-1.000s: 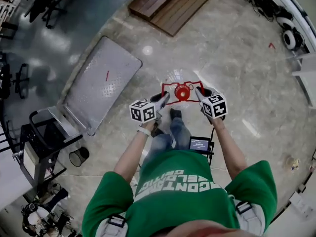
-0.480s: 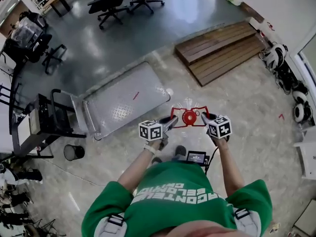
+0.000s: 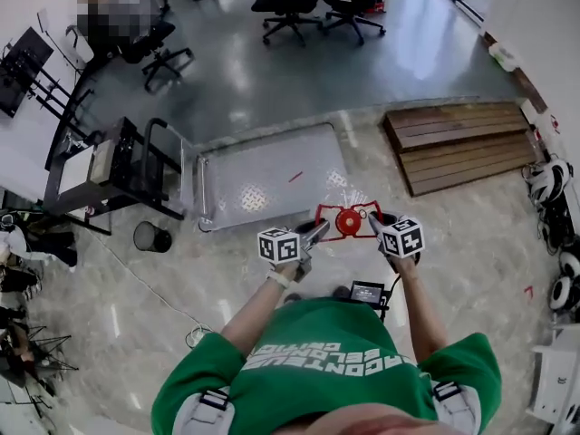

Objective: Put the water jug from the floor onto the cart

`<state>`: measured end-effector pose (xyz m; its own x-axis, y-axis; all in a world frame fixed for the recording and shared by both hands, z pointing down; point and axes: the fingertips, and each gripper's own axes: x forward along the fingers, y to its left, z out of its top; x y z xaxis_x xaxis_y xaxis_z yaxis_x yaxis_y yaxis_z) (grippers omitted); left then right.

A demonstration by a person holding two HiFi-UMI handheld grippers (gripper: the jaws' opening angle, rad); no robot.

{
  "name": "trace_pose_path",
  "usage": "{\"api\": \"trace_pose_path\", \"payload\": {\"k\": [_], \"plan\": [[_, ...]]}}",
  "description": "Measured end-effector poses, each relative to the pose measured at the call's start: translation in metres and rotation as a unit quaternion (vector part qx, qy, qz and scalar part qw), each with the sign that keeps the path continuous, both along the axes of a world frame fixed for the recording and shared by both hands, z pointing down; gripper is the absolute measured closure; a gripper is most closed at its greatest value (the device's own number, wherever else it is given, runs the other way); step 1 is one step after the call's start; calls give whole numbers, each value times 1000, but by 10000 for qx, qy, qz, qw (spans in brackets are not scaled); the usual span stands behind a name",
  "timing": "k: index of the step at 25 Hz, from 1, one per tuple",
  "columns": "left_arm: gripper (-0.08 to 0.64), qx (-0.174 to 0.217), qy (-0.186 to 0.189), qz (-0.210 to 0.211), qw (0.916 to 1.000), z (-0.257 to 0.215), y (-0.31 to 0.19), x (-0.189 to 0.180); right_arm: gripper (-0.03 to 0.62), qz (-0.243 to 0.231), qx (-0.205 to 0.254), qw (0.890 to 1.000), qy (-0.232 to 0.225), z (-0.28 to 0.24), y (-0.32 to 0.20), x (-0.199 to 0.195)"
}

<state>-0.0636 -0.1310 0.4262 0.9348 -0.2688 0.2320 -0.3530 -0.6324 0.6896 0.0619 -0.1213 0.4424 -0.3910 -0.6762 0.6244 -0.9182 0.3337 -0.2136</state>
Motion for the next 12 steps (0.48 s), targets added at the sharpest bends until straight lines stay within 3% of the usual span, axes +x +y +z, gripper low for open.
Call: {"api": "trace_pose_path", "payload": {"k": [12], "plan": [[477,-200,-2,-1176,9929,19,-7,-65,584,-1114,-157,9936,-68,20,-34,-72]]}}
